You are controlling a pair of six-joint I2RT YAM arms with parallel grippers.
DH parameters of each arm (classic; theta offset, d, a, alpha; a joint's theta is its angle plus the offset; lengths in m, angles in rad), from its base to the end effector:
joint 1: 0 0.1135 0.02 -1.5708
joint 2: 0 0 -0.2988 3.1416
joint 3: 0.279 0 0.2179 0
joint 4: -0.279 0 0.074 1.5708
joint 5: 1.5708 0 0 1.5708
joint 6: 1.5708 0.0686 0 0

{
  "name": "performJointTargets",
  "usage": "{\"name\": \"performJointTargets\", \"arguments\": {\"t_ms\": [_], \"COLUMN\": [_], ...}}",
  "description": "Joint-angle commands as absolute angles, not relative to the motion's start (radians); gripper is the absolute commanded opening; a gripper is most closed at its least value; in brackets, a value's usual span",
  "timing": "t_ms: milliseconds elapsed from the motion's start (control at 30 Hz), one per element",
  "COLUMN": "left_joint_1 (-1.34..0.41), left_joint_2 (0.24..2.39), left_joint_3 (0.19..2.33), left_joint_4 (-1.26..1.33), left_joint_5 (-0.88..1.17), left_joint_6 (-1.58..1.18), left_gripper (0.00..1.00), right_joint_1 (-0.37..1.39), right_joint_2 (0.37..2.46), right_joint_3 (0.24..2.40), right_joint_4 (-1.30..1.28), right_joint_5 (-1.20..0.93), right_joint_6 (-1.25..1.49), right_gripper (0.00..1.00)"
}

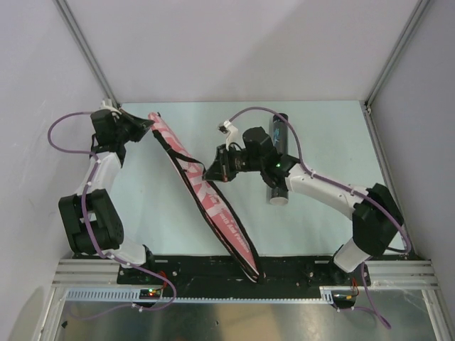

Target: Pack up the badminton gear

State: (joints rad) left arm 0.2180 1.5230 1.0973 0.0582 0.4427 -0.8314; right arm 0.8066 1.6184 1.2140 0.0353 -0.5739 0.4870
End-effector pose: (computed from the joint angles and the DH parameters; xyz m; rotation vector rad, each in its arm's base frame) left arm 0.3463 0.0466 0.3312 -0.7232 1.8569 -0.8307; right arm 0.2313 0.2952 0.3372 -0.7565 2.0137 1.3674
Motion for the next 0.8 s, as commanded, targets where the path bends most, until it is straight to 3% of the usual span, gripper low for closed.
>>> {"name": "performJointTargets", "arguments": {"t_ms": [0, 233, 400, 600, 767], "left_joint_1": [0.212, 0.207, 0.206, 0.207, 0.207], "left_joint_2": [1.488, 1.475, 1.468, 1.465, 1.464], "left_joint_3": [1.081, 1.074, 1.074, 1.09, 1.104], "left_joint_4": [0.067, 0.065, 0.067, 0.066, 0.067], "left_joint_5": [0.367, 0.334, 0.364, 0.441, 0.511], "left_joint_6": [-0.834, -0.853, -0.855, -0.825, -0.803], "left_gripper": [0.0, 0.0, 0.0, 0.0, 0.0], "right_joint_1": [0.912, 1.107, 1.121, 1.025, 0.929], "right_joint_2": [1.569, 1.708, 1.741, 1.651, 1.672], "right_joint_3": [1.282, 1.285, 1.343, 1.38, 1.46], "right_joint_4": [0.058, 0.071, -0.088, -0.116, -0.137], "right_joint_5": [-0.493, -0.283, -0.202, -0.352, -0.454], "right_joint_6": [0.603, 0.779, 0.73, 0.536, 0.399], "right_gripper": [0.0, 0.1, 0.37, 0.55, 0.61]}}
